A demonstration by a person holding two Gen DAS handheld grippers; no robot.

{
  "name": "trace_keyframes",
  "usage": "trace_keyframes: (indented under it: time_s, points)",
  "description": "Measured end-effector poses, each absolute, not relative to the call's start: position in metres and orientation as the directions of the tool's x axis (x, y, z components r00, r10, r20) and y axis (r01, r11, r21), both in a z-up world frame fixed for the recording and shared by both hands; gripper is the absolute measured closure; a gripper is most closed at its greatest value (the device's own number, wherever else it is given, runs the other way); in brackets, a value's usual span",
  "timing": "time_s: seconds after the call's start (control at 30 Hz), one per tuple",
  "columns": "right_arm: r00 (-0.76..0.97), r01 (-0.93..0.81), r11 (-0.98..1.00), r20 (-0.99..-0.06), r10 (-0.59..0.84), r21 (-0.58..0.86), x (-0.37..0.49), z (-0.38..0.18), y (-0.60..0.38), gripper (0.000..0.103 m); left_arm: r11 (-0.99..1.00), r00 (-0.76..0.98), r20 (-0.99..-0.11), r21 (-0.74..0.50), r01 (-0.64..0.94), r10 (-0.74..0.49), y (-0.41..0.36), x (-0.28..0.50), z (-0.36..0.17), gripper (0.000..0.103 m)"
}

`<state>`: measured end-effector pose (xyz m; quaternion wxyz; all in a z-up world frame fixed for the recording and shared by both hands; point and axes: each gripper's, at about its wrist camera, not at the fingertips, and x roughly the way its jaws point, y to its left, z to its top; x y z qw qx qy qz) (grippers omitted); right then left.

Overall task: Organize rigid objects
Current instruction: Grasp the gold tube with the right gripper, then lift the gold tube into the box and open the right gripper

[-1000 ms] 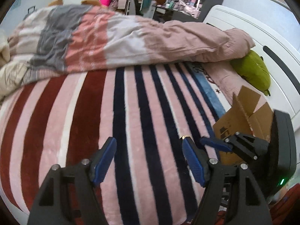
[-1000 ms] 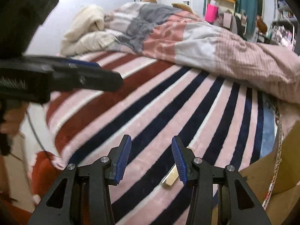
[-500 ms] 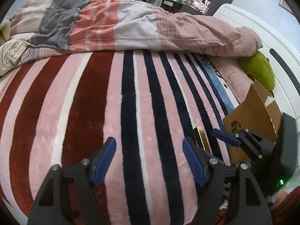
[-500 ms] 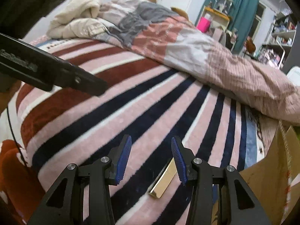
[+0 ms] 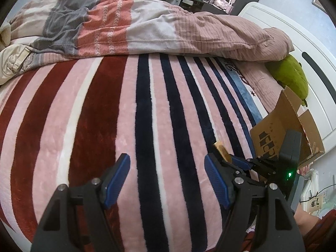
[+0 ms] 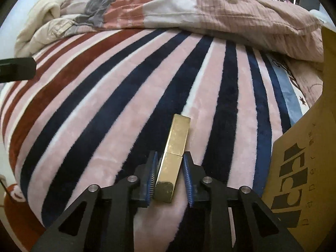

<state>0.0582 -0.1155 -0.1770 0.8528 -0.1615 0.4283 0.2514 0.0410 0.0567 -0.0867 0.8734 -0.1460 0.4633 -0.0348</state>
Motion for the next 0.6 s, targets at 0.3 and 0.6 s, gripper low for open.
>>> trace_keyframes:
  time_s: [0.3,0.6]
  points:
    - [0.417,-0.708,0.706,-0.808,0.417,-0.001,0.035,-0.176,-0.093,0.089,0.956,0.563,-0.805,-0.281,-0.086,-0.186,0.057,0.039,-0.088,0.033]
    - [0.433,-0.734,0.678,-0.791,0.433,-0.031,0.033,-0.163,-0.09,0.089,0.954,0.571,-0.794,-0.293,-0.058,-0.209,0.047,0.035,-0.077,0.033]
